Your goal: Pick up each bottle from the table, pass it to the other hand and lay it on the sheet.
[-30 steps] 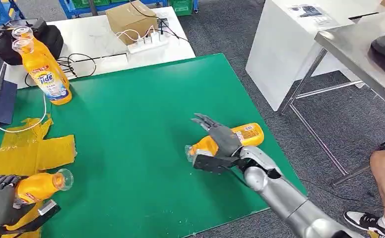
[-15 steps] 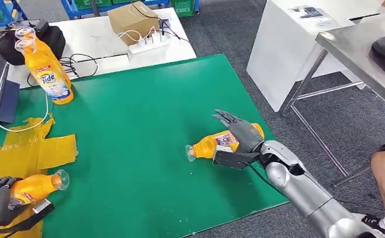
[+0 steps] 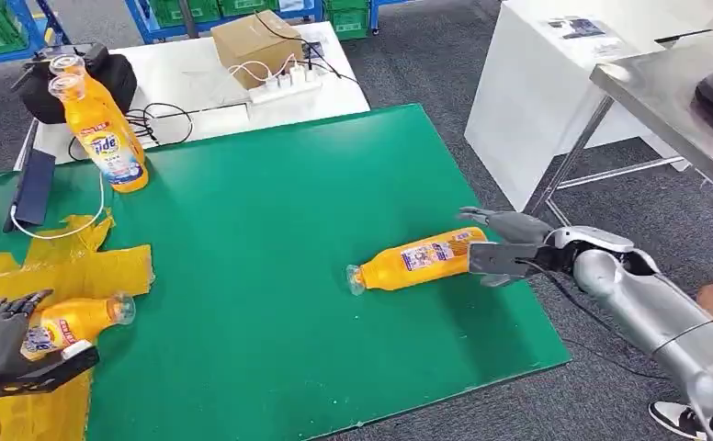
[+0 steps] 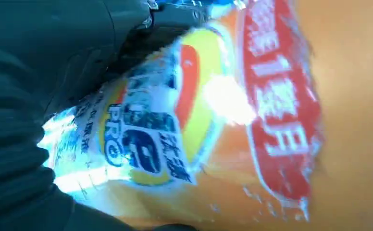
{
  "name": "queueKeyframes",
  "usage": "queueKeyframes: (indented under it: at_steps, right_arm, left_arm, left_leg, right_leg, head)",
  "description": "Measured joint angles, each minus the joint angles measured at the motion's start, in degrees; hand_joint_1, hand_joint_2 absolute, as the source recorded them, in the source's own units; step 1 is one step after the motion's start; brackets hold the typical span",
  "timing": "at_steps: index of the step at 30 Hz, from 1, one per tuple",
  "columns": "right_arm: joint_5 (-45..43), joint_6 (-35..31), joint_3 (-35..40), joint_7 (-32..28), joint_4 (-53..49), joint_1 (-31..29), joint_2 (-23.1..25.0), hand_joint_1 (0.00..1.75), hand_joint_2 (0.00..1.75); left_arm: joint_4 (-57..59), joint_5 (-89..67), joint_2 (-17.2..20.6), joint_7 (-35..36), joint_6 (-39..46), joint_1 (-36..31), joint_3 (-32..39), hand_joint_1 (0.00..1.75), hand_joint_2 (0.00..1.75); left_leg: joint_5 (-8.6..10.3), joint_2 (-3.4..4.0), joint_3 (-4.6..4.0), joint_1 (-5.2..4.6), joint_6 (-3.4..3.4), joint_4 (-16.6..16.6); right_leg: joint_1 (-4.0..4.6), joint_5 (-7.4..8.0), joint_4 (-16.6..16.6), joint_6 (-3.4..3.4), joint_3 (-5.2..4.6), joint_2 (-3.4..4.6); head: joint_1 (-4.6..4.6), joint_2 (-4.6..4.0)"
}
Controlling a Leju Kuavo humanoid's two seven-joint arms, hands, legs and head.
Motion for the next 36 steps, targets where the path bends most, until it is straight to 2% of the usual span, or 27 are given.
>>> queueKeyframes:
  at_steps: [1,4,8,13,17,19,28,36]
  right_arm:
    - [-1.29,0.52,1.38,0.53,-0.11,-0.52,-1.67,0.0,1.75]
    - [-2.25,-0.29,4.47,1.82,-0.31,-1.88,-4.67,0.0,1.75]
    - [1.52,-4.14,8.19,1.86,2.7,-3.96,-4.12,0.0,1.75]
    - [5.91,-8.37,12.94,-0.89,12.99,-5.87,1.62,0.0,1.75]
    - [9.35,-16.77,14.53,-1.48,22.59,-6.01,8.82,0.0,1.75]
    - [10.14,-18.7,14.8,-1.24,25.73,-6.28,11.5,0.0,1.75]
    - [14.23,-20.97,15.21,-0.8,34.53,-7.2,20.04,0.0,1.75]
    - [17.9,-20.6,15.25,-0.23,37.97,-7.72,24.52,0.0,1.75]
  left_arm:
    - [0.33,1.66,0.13,-0.69,-0.38,-0.47,-0.83,0.0,0.0]
    - [0.78,6.08,0.46,-2.81,-1.12,-0.94,-2.54,0.0,0.0]
    - [1.07,10.74,0.35,-5.19,-2.06,-1.71,-4.15,0.0,0.0]
    - [2.23,12.74,-0.41,-6.77,-2.85,-4.02,-6.88,0.0,0.0]
    - [3.02,14.14,-1.09,-6.86,-2.94,-5.32,-8.74,0.0,0.0]
    - [3.1,14.55,-1.27,-6.86,-2.91,-5.51,-9.24,0.0,0.0]
    - [3.67,15.12,-1.68,-7.12,-2.87,-6.4,-10.64,0.0,0.0]
    - [4.61,15.01,-2.38,-7.14,-2.98,-7.59,-11.78,0.0,0.0]
  left_leg:
    - [0.09,-0.03,-0.03,-0.01,0.02,0.0]
    - [0.26,-0.24,-0.1,-0.04,-0.22,0.0]
    - [0.24,-0.17,-0.06,-0.07,-0.21,0.01]
    - [0.26,-0.2,-0.01,-0.07,-0.21,0.02]
    - [0.25,-0.11,-0.05,-0.04,-0.22,0.01]
    - [0.25,0.04,-0.04,-0.03,-0.22,0.01]
    - [0.23,0.1,0.02,-0.04,-0.24,0.01]
    - [0.16,0.37,0.28,-0.01,-0.31,0.01]
  right_leg:
    - [-0.01,0.01,0.01,0.01,0.01,-0.02]
    - [-0.03,0.02,0.01,0.03,0.01,-0.07]
    - [-0.04,0.03,0.0,0.05,-0.02,-0.01]
    - [-0.02,0.01,0.0,0.1,-0.05,-0.03]
    - [0.0,0.0,0.03,0.11,-0.1,0.05]
    - [0.01,-0.01,0.03,0.11,-0.13,0.12]
    - [0.0,-0.02,0.01,0.11,-0.14,0.18]
    - [0.01,-0.01,0.01,0.09,-0.03,0.49]
  head:
    - [0.06,0.0]
    - [0.09,0.0]
    - [0.09,0.0]
    - [0.09,0.0]
    - [0.06,0.0]
    - [0.06,0.0]
    - [0.09,0.0]
    - [0.09,0.0]
